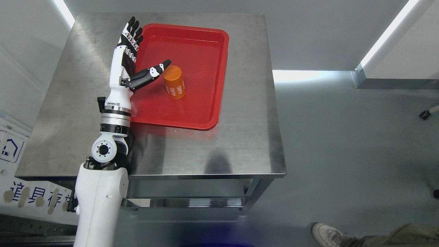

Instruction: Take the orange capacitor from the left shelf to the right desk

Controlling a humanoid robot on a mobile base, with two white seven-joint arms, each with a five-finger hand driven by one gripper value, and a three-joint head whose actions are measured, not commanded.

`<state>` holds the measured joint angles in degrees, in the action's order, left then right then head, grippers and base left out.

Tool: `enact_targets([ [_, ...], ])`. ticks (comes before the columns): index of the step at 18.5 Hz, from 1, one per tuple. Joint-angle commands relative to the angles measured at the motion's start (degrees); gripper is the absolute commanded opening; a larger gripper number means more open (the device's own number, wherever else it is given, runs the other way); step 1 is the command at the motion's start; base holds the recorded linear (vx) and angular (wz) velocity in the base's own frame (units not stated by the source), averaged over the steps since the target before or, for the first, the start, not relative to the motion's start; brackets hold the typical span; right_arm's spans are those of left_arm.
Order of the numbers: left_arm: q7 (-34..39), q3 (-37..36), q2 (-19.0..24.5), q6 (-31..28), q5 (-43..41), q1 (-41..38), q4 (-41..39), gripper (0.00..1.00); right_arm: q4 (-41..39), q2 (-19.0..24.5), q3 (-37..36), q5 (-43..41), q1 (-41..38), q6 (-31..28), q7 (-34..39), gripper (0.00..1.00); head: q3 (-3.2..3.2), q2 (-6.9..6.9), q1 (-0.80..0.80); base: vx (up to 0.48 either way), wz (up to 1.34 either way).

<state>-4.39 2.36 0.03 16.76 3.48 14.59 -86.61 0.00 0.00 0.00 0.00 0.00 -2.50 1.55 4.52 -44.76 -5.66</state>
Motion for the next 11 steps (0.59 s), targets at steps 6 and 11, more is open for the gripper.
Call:
enact_targets([
  [6,-0.27,10.82,0.97,5.83,-0.31,-8.96,-8.05,1.00,-1.93,-1.00,-0.62,0.00,0.09,0.04,0.29,1.00,0.00,0.00,0.00,0.030,-0.16],
  [11,-0.36,12.93,2.24,5.04,-3.65,-11.06,-8.05,1.00,-1.93,-1.00,-0.62,0.00,0.09,0.04,0.29,1.00,0.00,0.00,0.00,0.019,-0.13],
])
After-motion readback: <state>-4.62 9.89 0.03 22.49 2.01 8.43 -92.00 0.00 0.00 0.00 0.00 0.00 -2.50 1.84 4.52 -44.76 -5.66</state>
